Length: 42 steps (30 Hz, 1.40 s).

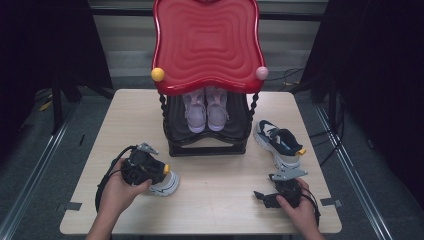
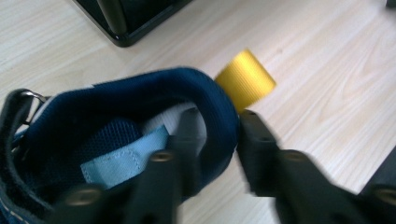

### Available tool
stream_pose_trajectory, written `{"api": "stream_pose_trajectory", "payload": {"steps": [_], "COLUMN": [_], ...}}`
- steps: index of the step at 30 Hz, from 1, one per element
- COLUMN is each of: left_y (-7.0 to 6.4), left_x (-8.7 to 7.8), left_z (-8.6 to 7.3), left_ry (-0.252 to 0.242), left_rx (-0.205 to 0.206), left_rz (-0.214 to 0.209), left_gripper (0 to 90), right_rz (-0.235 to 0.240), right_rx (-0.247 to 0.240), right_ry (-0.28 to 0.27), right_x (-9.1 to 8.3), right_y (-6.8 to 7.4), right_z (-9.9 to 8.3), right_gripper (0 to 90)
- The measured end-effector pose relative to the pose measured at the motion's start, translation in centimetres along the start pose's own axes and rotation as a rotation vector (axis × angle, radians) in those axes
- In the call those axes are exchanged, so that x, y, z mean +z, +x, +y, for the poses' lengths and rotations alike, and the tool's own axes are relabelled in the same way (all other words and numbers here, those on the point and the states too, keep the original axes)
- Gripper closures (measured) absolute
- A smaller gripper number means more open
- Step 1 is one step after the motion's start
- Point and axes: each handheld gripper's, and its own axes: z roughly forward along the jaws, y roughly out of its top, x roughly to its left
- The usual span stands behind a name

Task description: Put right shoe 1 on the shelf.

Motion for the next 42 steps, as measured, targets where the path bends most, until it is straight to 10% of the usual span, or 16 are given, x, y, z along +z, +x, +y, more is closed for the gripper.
{"api": "stream_pose_trajectory", "payload": {"steps": [11, 26, 42], "left_y": [-0.3, -0.3, 0.0], "left_x": [1.1, 1.3, 1.8], "left_z": [1.4, 1.6, 3.0], "left_ry": [0.072, 0.186, 0.287], "left_rx": [-0.030, 0.015, -0.088], "left_rz": [0.019, -0.027, -0.073], "left_gripper": [52.4, 72.1, 59.7], "right_rz": [0.000, 0.001, 0.000], "right_rx": [0.000, -0.002, 0.001], "right_ry": [0.000, -0.001, 0.000], "right_x": [0.0, 0.0, 0.0], "right_y": [0.0, 0.0, 0.0], "right_z": [0.0, 0.0, 0.0], "right_gripper": [13.6, 13.6, 13.6]}}
